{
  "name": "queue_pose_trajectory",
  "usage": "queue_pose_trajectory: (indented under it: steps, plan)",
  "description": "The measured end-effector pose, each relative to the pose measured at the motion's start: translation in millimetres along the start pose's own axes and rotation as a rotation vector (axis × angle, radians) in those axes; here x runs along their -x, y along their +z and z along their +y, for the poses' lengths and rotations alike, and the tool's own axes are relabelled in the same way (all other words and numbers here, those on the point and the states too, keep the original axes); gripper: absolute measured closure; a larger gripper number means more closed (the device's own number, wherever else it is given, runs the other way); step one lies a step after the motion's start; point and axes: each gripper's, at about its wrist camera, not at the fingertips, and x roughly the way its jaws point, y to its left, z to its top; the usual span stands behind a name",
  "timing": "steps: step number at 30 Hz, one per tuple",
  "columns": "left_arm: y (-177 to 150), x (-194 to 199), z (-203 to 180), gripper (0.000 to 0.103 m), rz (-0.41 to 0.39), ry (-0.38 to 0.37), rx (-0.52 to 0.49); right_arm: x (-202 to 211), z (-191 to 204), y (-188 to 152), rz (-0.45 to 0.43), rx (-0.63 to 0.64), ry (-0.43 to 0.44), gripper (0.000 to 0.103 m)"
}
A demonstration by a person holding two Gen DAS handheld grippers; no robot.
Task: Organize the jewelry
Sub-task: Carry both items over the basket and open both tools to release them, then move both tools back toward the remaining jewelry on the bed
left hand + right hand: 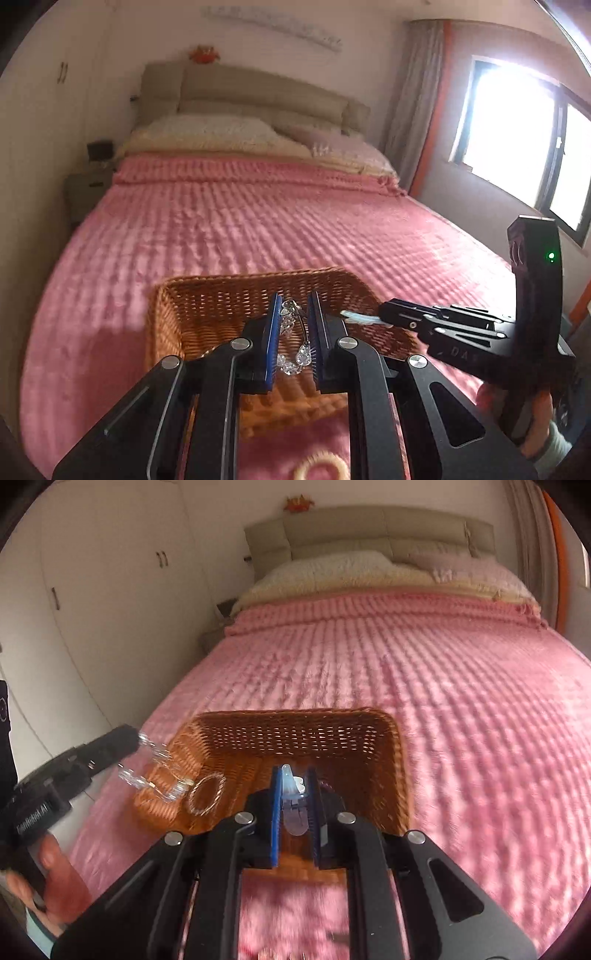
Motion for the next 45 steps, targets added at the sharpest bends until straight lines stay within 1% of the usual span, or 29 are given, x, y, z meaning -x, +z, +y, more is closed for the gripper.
queue_pose_trajectory:
  steps: [3,5,6,10,13,14,15,17,19,21,23,25,28,30,34,38,41,42,45]
  plan:
    - [-3,-27,12,0.091,0.030,0.008,0.032,-30,-3,3,0.042,-0.022,0.005,0.092]
    - [-5,-35,18,0.091,0.039,0.012,0.042,-48,-4,1,0.074,-0.025,-0.001,0.092]
    - [-5,-39,20,0.091,0.047,0.012,0.048,-55,-5,-1,0.094,-0.032,0.011,0.092]
    - [-16,-53,27,0.091,0.102,0.028,0.058,-64,-8,-9,0.129,-0.039,0.011,0.092]
    - [-22,-53,28,0.089,0.135,0.014,0.065,-61,-10,-14,0.148,-0.060,0.027,0.091]
    - [-23,-50,28,0.084,0.136,0.011,0.062,-58,-11,-15,0.145,-0.062,0.028,0.090]
    - [-24,-47,27,0.075,0.133,0.009,0.058,-54,-11,-16,0.140,-0.060,0.022,0.088]
    - [-26,-37,24,0.069,0.121,0.010,0.051,-46,-11,-16,0.128,-0.058,0.016,0.076]
    - [-28,-23,21,0.069,0.110,0.001,0.050,-33,-10,-17,0.111,-0.052,0.017,0.074]
    - [-29,-10,18,0.062,0.096,-0.013,0.054,-21,-7,-18,0.102,-0.045,0.022,0.074]
    - [-31,11,12,0.060,0.064,-0.036,0.055,-1,-3,-21,0.083,-0.033,0.039,0.074]
    - [-34,32,5,0.059,0.036,-0.058,0.048,21,1,-25,0.053,-0.011,0.037,0.074]
    - [-40,59,-5,0.058,0.006,-0.072,0.039,57,7,-34,-0.002,0.039,0.019,0.074]
    - [-48,77,-10,0.058,-0.020,-0.084,0.060,79,10,-42,-0.031,0.083,-0.009,0.074]
    - [-59,96,-17,0.058,-0.044,-0.090,0.083,107,9,-58,-0.056,0.114,-0.044,0.074]
    - [-77,100,-22,0.058,-0.021,-0.082,0.077,117,-1,-85,-0.051,0.123,-0.096,0.074]
    - [-95,91,-22,0.058,0.028,-0.071,0.076,106,-15,-110,0.009,0.099,-0.100,0.074]
    - [-101,86,-22,0.058,0.047,-0.063,0.077,104,-18,-117,0.024,0.092,-0.097,0.074]
    - [-121,63,-22,0.059,0.142,-0.029,0.067,89,-30,-141,0.081,0.062,-0.094,0.074]
